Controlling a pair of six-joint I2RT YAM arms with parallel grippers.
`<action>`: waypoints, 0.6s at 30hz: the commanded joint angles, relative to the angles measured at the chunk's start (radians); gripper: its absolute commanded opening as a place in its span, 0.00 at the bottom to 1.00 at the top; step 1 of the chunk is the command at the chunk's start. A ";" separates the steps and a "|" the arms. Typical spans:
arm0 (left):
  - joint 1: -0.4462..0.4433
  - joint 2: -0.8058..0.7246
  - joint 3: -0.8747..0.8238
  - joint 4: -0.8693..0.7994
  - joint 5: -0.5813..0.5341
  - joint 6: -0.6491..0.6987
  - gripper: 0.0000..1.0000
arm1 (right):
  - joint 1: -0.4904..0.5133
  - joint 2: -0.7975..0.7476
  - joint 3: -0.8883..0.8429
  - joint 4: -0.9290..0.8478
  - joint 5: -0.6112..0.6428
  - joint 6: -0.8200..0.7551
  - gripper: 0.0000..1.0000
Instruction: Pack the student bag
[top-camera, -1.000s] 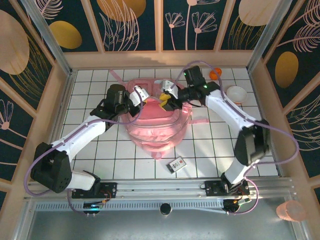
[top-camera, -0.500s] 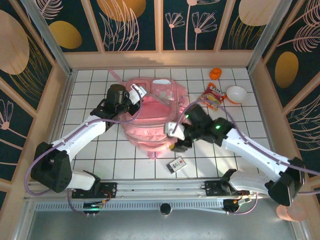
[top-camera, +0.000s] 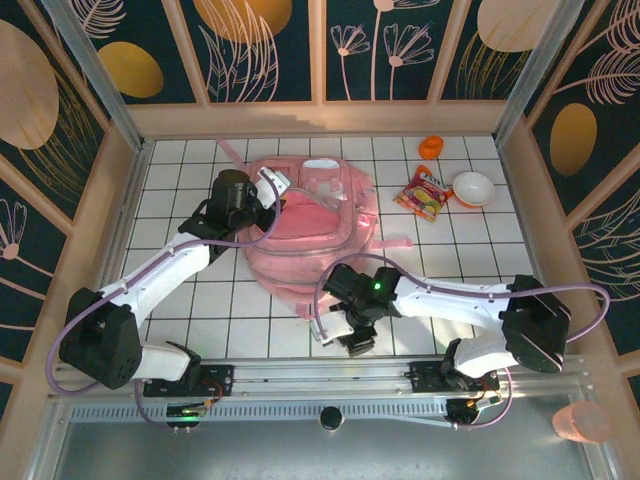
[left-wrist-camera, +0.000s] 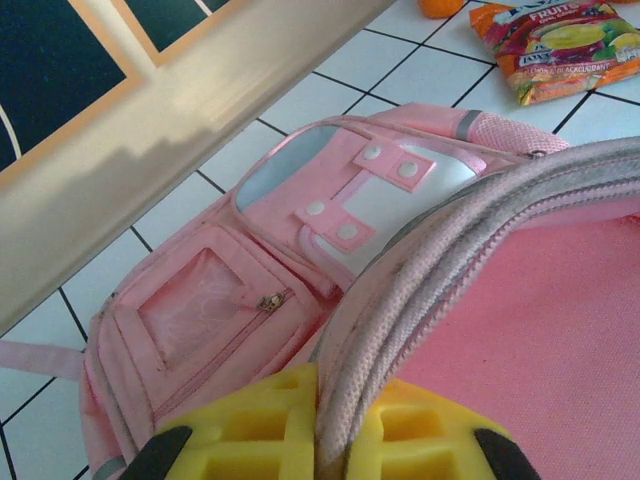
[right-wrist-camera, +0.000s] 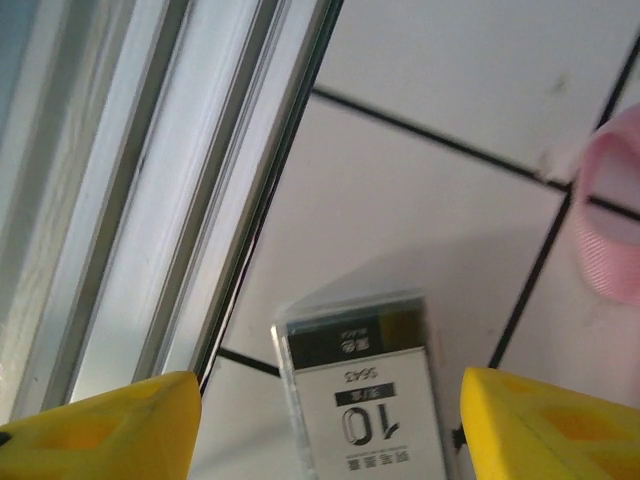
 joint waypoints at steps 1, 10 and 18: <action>0.006 -0.040 0.010 0.088 0.014 -0.040 0.00 | 0.005 0.010 -0.037 0.051 0.080 -0.051 0.71; 0.006 -0.041 -0.017 0.102 0.032 -0.061 0.00 | -0.031 0.081 -0.048 0.091 0.143 -0.059 0.72; 0.005 -0.044 -0.024 0.105 0.029 -0.065 0.00 | -0.052 0.106 -0.068 0.074 0.120 -0.084 0.72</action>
